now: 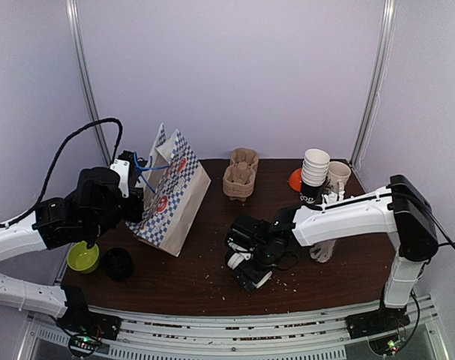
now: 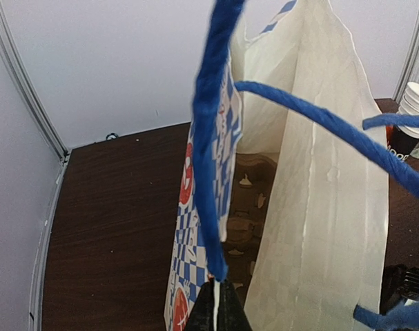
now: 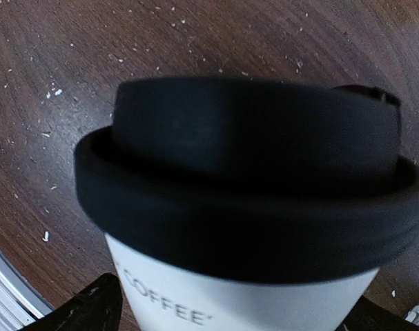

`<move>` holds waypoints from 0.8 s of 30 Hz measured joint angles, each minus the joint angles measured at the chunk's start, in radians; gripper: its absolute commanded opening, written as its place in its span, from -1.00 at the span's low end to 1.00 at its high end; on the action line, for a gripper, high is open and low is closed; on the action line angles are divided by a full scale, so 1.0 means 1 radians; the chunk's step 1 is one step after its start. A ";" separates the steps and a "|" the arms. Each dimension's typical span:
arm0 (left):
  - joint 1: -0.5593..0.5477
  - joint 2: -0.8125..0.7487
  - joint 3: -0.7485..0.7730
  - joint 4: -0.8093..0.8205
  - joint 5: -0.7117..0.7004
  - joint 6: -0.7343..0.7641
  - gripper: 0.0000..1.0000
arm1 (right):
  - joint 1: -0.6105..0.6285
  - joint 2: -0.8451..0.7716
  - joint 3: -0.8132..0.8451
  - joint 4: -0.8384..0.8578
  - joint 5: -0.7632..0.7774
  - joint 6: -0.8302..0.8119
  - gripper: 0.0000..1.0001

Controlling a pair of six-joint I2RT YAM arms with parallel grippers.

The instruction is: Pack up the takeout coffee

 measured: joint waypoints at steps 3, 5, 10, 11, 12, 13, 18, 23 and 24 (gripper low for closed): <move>0.000 0.000 0.000 -0.001 0.000 0.000 -1.00 | -0.009 0.001 0.007 0.014 0.009 0.000 0.67; 0.000 0.000 0.002 -0.003 0.000 0.000 -1.00 | -0.018 0.001 0.005 0.034 0.010 0.002 0.57; 0.000 0.001 0.011 -0.005 0.004 0.000 -0.90 | -0.026 -0.015 -0.024 0.097 0.002 0.005 0.43; 0.000 0.002 0.014 -0.007 0.006 0.000 -0.81 | -0.026 -0.023 -0.035 0.109 0.000 0.007 0.42; 0.000 0.005 0.021 -0.013 0.010 -0.001 -0.68 | -0.026 -0.033 -0.047 0.122 -0.003 0.006 0.40; 0.000 0.009 0.030 -0.020 0.013 0.001 -0.59 | -0.026 -0.042 -0.055 0.132 -0.003 0.006 0.40; 0.000 0.021 0.078 -0.059 0.039 -0.005 -0.25 | -0.026 -0.139 -0.125 0.219 0.006 0.007 0.35; 0.000 0.021 0.126 -0.105 0.073 -0.007 -0.20 | -0.026 -0.260 -0.204 0.331 0.044 0.007 0.34; 0.000 0.021 0.135 -0.113 0.079 -0.007 -0.15 | -0.026 -0.280 -0.220 0.358 0.051 0.007 0.34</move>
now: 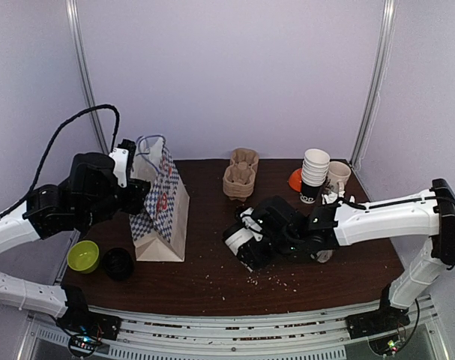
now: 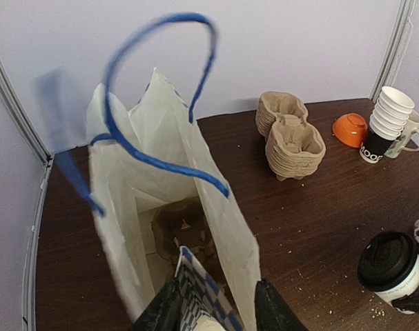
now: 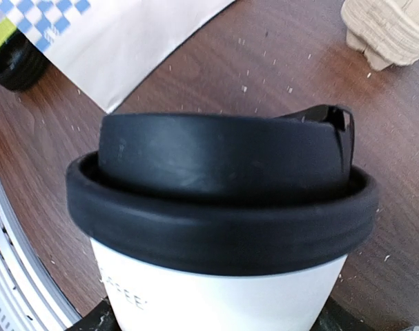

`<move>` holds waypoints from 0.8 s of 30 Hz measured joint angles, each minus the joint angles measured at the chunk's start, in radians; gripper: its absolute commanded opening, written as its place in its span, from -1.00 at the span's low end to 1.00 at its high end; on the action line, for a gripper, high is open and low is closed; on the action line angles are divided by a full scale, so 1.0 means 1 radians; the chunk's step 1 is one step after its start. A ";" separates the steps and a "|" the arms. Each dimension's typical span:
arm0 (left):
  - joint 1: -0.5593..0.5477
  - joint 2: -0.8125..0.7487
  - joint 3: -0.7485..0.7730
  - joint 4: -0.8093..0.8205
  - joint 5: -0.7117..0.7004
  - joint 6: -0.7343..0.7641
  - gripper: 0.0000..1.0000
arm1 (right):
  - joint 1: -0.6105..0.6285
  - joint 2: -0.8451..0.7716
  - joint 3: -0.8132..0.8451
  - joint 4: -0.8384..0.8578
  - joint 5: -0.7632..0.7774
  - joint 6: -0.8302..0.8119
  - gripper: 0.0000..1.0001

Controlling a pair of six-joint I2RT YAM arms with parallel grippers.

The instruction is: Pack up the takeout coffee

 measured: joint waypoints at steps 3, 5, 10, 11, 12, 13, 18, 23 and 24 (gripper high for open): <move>0.000 0.001 0.027 -0.035 0.012 -0.008 0.01 | 0.000 -0.039 -0.038 0.066 0.018 0.000 0.34; 0.000 0.002 0.047 -0.063 0.021 -0.018 0.19 | 0.000 -0.063 -0.066 0.108 0.025 0.000 0.34; 0.000 -0.004 0.100 -0.126 0.045 -0.048 0.92 | 0.000 -0.152 -0.157 0.240 0.030 -0.002 0.33; 0.000 -0.011 0.109 -0.135 0.057 -0.056 0.96 | 0.000 -0.179 -0.180 0.272 0.030 -0.004 0.32; 0.000 -0.021 0.119 -0.143 0.074 -0.058 0.97 | 0.000 -0.209 -0.205 0.304 0.030 -0.007 0.31; 0.000 -0.033 0.125 -0.145 0.087 -0.064 0.97 | 0.000 -0.246 -0.236 0.346 0.029 -0.016 0.29; 0.000 -0.092 0.175 -0.095 0.236 -0.059 0.97 | 0.001 -0.392 -0.352 0.563 0.024 -0.106 0.27; 0.000 -0.030 0.212 0.047 0.481 -0.051 0.97 | 0.007 -0.425 -0.385 0.751 0.021 -0.223 0.33; 0.000 0.002 0.212 0.082 0.547 -0.051 0.97 | 0.010 -0.430 -0.394 0.787 0.021 -0.246 0.34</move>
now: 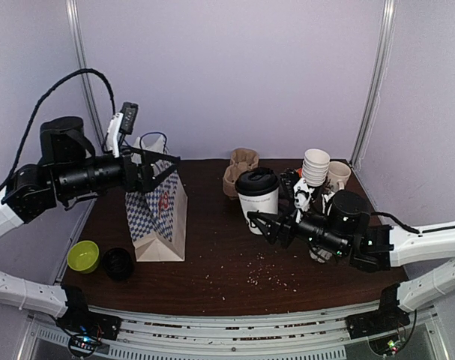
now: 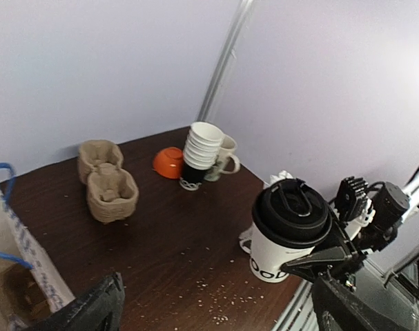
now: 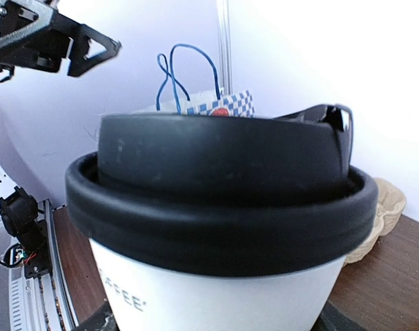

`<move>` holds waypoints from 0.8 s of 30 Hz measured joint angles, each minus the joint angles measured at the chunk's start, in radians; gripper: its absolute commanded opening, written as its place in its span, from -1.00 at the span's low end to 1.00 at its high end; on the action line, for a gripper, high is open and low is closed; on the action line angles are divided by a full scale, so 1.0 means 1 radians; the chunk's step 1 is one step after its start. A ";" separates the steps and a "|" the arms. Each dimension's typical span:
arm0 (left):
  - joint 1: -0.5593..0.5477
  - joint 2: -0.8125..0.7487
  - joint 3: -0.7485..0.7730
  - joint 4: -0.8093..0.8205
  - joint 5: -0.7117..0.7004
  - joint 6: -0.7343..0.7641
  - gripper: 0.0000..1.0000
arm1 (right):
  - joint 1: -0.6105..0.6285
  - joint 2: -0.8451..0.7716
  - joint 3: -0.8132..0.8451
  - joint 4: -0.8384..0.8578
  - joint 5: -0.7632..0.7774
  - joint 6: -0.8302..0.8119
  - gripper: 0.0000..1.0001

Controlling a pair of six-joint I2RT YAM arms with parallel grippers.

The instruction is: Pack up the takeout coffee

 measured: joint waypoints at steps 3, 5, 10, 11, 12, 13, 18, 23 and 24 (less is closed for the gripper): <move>-0.006 0.090 0.000 0.058 0.119 0.001 0.97 | 0.006 -0.011 -0.038 0.097 0.001 -0.049 0.38; -0.014 0.141 -0.002 0.071 0.160 0.006 0.96 | 0.007 -0.011 -0.095 0.198 0.009 -0.074 0.38; -0.021 0.144 -0.039 0.100 0.156 0.014 0.96 | 0.008 0.113 -0.248 0.428 0.069 -0.097 0.38; -0.021 0.134 -0.052 0.113 0.152 0.015 0.96 | 0.008 0.163 -0.274 0.483 0.088 -0.096 0.37; -0.021 0.121 -0.068 0.126 0.146 0.015 0.96 | 0.008 0.220 -0.297 0.542 0.108 -0.094 0.37; -0.021 0.105 -0.095 0.146 0.138 0.015 0.95 | 0.009 0.281 -0.314 0.602 0.129 -0.092 0.36; -0.023 0.093 -0.166 0.178 0.127 0.006 0.94 | 0.046 0.579 -0.326 0.887 0.249 -0.086 0.37; -0.040 0.091 -0.218 0.175 0.106 -0.002 0.94 | 0.086 0.782 -0.264 0.995 0.335 -0.085 0.40; -0.042 0.087 -0.221 0.175 0.102 -0.002 0.94 | 0.089 0.805 -0.252 1.006 0.348 -0.083 0.41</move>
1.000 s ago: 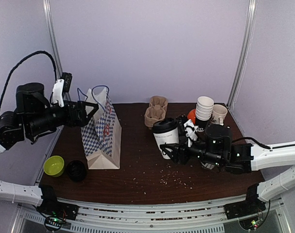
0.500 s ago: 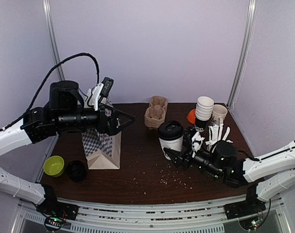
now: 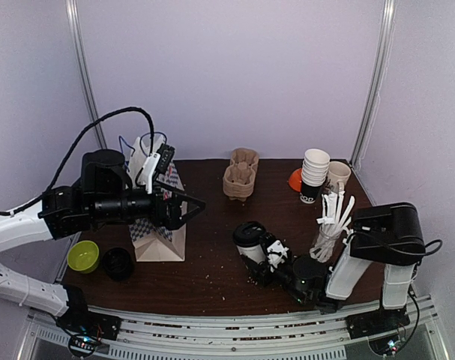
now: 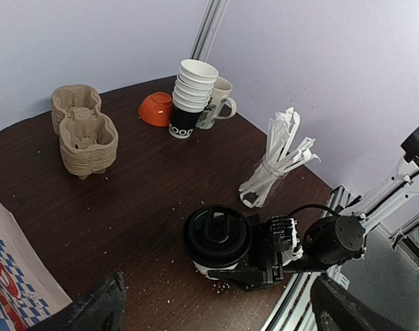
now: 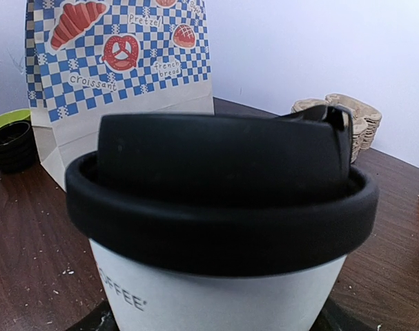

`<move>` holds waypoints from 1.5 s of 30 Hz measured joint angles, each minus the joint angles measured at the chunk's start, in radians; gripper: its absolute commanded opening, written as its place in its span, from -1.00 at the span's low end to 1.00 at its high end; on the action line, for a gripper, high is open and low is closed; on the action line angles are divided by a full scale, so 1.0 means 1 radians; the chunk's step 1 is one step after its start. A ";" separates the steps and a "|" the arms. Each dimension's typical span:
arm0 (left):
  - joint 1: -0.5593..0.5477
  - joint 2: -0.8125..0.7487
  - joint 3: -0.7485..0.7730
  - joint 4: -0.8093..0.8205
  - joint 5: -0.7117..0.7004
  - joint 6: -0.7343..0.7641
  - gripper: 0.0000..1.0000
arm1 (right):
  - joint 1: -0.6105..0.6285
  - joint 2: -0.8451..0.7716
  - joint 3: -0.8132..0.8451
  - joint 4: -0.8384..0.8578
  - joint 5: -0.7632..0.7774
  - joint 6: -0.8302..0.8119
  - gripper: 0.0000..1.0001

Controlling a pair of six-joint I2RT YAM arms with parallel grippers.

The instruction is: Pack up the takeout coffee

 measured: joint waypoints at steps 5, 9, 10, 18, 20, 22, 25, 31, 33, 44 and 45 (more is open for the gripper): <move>-0.004 -0.043 -0.022 0.003 -0.026 0.000 0.94 | 0.003 0.054 0.035 0.047 0.026 0.038 0.42; -0.004 -0.050 -0.033 0.012 -0.035 0.000 0.94 | 0.003 0.103 0.036 0.063 0.032 0.085 0.43; -0.004 -0.049 -0.037 0.015 -0.036 0.000 0.94 | 0.003 0.113 0.035 0.062 0.032 0.096 0.44; -0.005 -0.049 -0.056 0.018 -0.043 0.000 0.94 | 0.014 0.127 0.026 0.070 0.035 0.165 0.56; -0.006 -0.049 -0.057 0.019 -0.046 0.000 0.94 | 0.020 0.127 0.019 0.076 0.039 0.174 0.63; -0.006 -0.049 -0.058 0.023 -0.050 0.000 0.95 | 0.024 0.127 0.012 0.080 0.042 0.182 0.66; -0.006 -0.048 -0.063 0.034 -0.057 0.000 0.95 | 0.040 0.127 -0.004 0.081 0.047 0.195 0.70; -0.006 -0.029 -0.065 0.043 -0.064 0.000 0.96 | 0.063 0.116 -0.035 0.080 0.059 0.201 0.82; -0.006 -0.025 -0.065 0.043 -0.065 0.001 0.97 | 0.074 0.098 -0.049 0.079 0.071 0.200 0.87; -0.006 -0.029 -0.065 0.037 -0.103 0.001 0.97 | 0.209 -0.183 -0.139 -0.050 0.183 0.195 0.99; -0.006 -0.035 -0.066 0.036 -0.113 0.001 0.97 | 0.224 -0.228 -0.148 -0.092 0.193 0.194 0.99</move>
